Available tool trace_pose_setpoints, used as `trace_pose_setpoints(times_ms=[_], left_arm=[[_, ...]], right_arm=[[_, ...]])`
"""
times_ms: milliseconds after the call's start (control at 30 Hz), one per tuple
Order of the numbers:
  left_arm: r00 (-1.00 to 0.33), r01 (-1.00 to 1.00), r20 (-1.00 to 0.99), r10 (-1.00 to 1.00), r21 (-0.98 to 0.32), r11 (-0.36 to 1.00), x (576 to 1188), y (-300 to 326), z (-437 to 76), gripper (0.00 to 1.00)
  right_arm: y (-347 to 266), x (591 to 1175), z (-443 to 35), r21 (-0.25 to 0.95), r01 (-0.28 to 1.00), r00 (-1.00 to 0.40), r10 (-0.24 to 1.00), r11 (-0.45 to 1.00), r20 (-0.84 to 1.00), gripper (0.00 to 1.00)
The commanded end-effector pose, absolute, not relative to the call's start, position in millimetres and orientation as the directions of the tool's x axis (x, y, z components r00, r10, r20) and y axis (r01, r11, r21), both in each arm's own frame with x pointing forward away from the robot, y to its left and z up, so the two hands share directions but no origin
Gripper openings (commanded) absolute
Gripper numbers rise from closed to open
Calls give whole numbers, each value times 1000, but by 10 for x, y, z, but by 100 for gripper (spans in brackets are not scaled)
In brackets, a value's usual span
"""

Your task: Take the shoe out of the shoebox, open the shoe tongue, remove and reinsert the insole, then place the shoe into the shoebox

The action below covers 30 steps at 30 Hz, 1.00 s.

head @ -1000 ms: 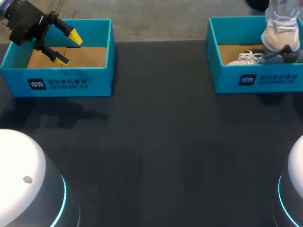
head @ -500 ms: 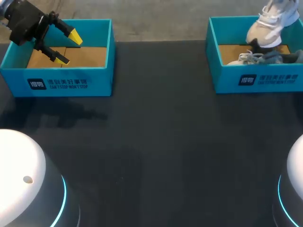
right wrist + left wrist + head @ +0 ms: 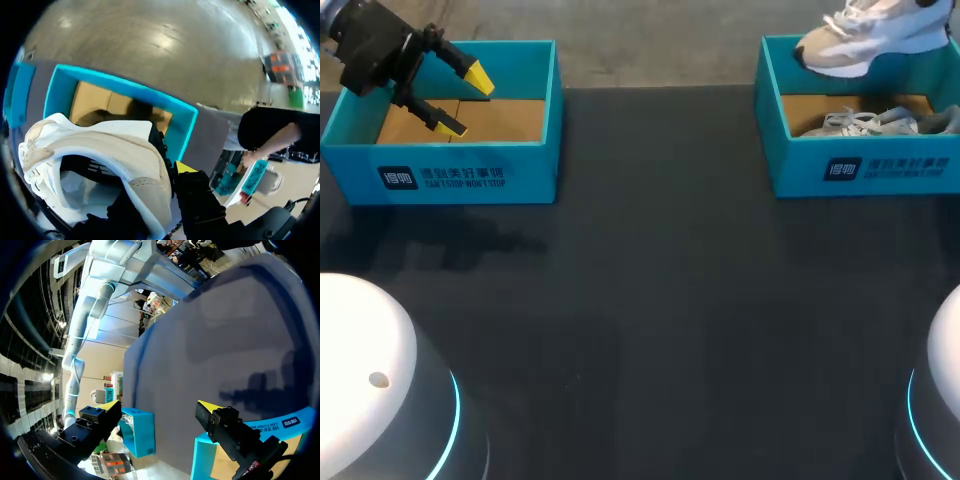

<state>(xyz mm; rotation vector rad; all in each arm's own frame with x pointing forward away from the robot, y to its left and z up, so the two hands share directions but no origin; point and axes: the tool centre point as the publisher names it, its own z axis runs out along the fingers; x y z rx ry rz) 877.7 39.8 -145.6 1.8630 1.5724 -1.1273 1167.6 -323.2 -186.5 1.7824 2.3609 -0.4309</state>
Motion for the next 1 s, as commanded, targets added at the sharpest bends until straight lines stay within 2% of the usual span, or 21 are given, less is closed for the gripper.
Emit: trace_pose_setpoints(times_ms=[33, 767, 1000], left_arm=[[17, 955, -809, 588, -161, -249, 8780, 402, -1454, 100], [17, 955, -809, 588, -161, -249, 8780, 402, -1454, 100], [17, 955, -809, 588, -161, -249, 8780, 402, -1454, 100]], right_arm=[[-3263, 11624, -1867, -106, 994, -41, 938, 4, -344, 0], [-3263, 11624, -1867, -106, 994, -41, 938, 4, -344, 0], [-3353, 11566, -1957, -36, 996, 70, 943, -86, -326, 0]])
